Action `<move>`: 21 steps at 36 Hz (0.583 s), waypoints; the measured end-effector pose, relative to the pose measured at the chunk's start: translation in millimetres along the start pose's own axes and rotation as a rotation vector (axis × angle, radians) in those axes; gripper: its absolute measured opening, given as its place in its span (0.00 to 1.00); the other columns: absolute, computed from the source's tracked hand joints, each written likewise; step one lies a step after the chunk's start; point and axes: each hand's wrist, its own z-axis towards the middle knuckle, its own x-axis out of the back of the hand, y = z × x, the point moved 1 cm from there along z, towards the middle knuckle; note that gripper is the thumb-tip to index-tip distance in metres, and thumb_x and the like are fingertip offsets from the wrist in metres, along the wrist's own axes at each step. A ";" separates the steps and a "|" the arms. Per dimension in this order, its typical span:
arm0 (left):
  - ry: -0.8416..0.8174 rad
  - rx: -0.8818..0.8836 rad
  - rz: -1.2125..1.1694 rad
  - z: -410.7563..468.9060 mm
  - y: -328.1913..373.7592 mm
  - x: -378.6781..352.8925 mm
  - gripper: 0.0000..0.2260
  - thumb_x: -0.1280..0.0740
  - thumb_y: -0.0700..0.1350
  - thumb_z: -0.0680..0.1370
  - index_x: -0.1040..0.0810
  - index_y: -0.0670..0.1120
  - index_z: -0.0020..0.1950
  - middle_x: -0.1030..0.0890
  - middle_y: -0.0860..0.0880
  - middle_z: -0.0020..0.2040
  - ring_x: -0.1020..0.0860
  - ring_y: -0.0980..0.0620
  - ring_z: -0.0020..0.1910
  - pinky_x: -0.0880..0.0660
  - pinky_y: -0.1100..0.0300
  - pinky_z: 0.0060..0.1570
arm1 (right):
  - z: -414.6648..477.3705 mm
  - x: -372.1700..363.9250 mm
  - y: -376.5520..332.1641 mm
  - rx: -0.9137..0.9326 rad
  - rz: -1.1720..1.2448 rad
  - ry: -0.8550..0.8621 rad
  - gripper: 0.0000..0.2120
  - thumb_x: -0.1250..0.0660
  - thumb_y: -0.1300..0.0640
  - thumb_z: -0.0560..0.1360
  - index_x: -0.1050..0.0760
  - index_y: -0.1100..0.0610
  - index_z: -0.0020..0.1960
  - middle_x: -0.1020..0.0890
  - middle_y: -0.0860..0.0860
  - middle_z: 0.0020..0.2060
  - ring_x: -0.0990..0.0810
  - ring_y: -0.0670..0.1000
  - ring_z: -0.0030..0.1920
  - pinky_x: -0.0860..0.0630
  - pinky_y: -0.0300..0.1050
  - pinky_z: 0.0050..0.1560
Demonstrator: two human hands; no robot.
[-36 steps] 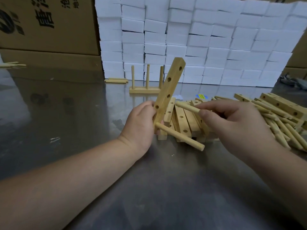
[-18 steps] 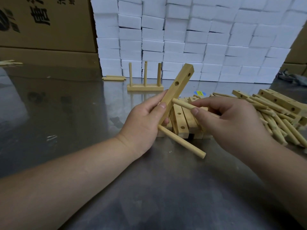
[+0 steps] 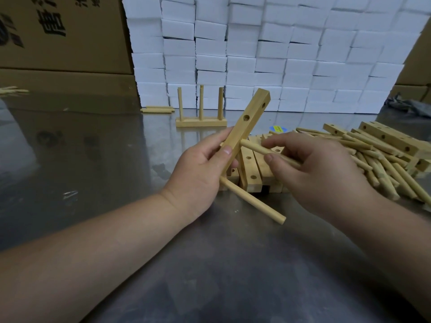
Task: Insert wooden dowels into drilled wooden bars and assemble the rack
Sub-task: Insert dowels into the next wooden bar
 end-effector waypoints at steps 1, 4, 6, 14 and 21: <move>0.006 0.009 -0.019 0.0 0.7 -0.6 0.15 0.44 0.43 0.81 0.27 0.60 0.62 0.23 0.57 0.37 0.24 0.58 0.42 0.26 0.66 0.38 | -0.1 -0.5 -0.1 0.001 -0.007 -0.002 0.12 0.42 0.43 0.67 0.24 0.37 0.47 0.24 0.33 0.37 0.27 0.39 0.35 0.32 0.42 0.32; 0.014 0.025 -0.065 -0.6 4.0 -2.8 0.15 0.44 0.40 0.81 0.26 0.57 0.59 0.21 0.54 0.42 0.23 0.60 0.41 0.27 0.65 0.35 | -1.1 -1.0 0.5 0.006 0.007 0.006 0.11 0.41 0.44 0.67 0.23 0.40 0.46 0.22 0.38 0.37 0.26 0.41 0.37 0.28 0.43 0.35; 0.010 0.034 -0.102 -1.1 5.5 -3.4 0.14 0.44 0.38 0.81 0.26 0.54 0.58 0.20 0.53 0.41 0.23 0.61 0.37 0.28 0.66 0.31 | -0.9 -1.8 1.1 0.022 0.001 -0.010 0.12 0.40 0.42 0.66 0.24 0.41 0.47 0.22 0.37 0.38 0.26 0.40 0.38 0.28 0.42 0.36; -0.038 0.054 -0.064 -1.7 5.9 -3.7 0.17 0.46 0.41 0.82 0.28 0.55 0.67 0.23 0.55 0.37 0.25 0.60 0.39 0.29 0.66 0.34 | -1.7 -1.4 -3.5 0.183 -0.136 0.056 0.10 0.35 0.49 0.71 0.19 0.48 0.50 0.18 0.45 0.35 0.21 0.51 0.37 0.23 0.48 0.37; 0.031 0.073 -0.039 -0.4 7.7 -6.4 0.15 0.45 0.45 0.82 0.28 0.63 0.61 0.24 0.57 0.31 0.28 0.54 0.36 0.29 0.61 0.35 | -2.4 -1.9 -7.6 0.286 -0.260 0.126 0.06 0.33 0.56 0.71 0.18 0.54 0.45 0.18 0.53 0.31 0.21 0.58 0.31 0.23 0.49 0.29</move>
